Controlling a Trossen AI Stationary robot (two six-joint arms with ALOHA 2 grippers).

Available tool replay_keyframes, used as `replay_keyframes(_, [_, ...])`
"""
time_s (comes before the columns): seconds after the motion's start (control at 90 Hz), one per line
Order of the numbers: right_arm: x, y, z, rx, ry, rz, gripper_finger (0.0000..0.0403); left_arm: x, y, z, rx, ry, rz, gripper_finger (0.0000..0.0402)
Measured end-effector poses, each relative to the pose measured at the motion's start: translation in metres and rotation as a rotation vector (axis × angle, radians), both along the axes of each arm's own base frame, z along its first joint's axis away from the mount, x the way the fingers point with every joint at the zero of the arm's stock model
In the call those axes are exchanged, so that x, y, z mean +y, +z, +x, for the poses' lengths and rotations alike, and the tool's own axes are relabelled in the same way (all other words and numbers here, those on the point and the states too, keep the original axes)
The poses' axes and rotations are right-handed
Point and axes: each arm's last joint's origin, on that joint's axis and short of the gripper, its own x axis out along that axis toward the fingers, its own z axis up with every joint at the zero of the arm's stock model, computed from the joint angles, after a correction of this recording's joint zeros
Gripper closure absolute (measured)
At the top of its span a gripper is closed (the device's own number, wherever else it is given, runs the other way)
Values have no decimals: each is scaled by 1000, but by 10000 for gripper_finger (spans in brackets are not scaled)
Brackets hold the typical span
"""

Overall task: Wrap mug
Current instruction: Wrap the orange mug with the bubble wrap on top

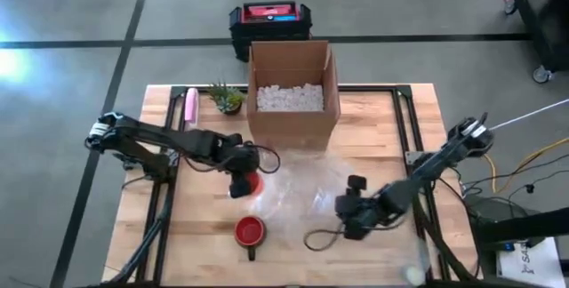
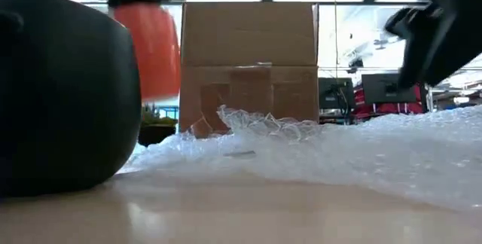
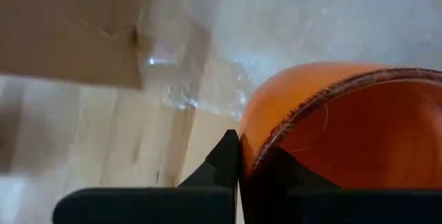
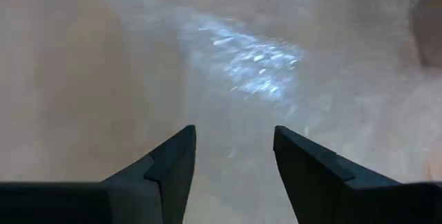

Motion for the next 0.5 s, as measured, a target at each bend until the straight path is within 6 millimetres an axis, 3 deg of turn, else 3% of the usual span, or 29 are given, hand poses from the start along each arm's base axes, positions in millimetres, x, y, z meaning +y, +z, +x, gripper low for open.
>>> replay_keyframes(0.144, [-19, -20, 30, 2, 26, 15, 244, 2, 15, -11, 24, 14, 42, 399])
replay_keyframes(0.344, [-48, -42, 67, 19, 82, 72, 264, 4, 20, -19, 30, 21, 63, 400])
replay_keyframes(0.5, [-62, -55, 88, 70, 192, 15, 279, 5, 19, -20, 34, 24, 66, 400])
